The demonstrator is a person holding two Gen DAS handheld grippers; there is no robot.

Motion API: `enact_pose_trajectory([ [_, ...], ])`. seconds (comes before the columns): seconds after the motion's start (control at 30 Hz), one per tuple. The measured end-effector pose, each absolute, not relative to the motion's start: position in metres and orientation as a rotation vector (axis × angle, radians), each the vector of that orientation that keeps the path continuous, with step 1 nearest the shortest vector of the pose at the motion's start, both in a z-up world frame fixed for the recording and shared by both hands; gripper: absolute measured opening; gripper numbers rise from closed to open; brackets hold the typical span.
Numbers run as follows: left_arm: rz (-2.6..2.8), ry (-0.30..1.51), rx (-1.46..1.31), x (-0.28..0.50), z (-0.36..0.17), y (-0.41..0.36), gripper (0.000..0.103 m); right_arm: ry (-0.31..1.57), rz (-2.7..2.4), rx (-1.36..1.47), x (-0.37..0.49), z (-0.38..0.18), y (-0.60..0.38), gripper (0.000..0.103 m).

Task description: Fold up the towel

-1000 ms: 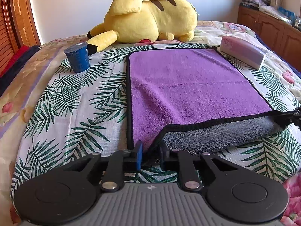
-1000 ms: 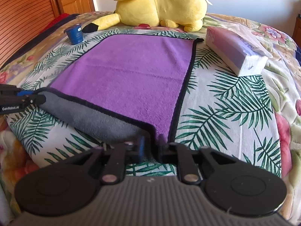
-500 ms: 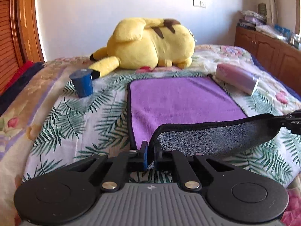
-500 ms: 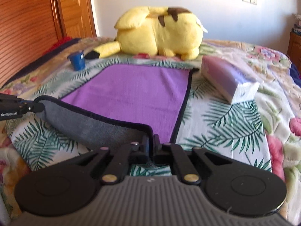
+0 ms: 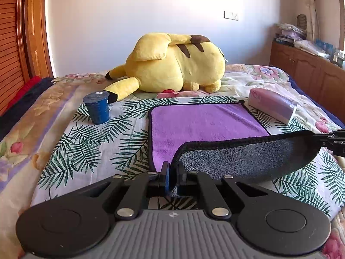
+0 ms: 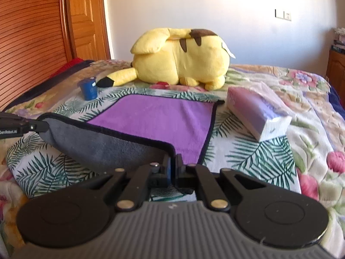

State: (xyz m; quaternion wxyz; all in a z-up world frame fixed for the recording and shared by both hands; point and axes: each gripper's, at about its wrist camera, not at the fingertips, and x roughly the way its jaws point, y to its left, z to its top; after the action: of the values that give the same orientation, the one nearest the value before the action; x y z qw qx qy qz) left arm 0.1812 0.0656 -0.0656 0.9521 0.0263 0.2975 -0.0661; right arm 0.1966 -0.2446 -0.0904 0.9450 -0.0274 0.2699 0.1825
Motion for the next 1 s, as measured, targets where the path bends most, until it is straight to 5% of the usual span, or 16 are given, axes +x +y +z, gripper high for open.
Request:
enact_pose_trajectory([
  [1.0,-0.193,0.533,0.150,0.220,-0.043,0.046,0.006,0.440,0.365,-0.134,0.228,-0.085,-0.245,0.004],
])
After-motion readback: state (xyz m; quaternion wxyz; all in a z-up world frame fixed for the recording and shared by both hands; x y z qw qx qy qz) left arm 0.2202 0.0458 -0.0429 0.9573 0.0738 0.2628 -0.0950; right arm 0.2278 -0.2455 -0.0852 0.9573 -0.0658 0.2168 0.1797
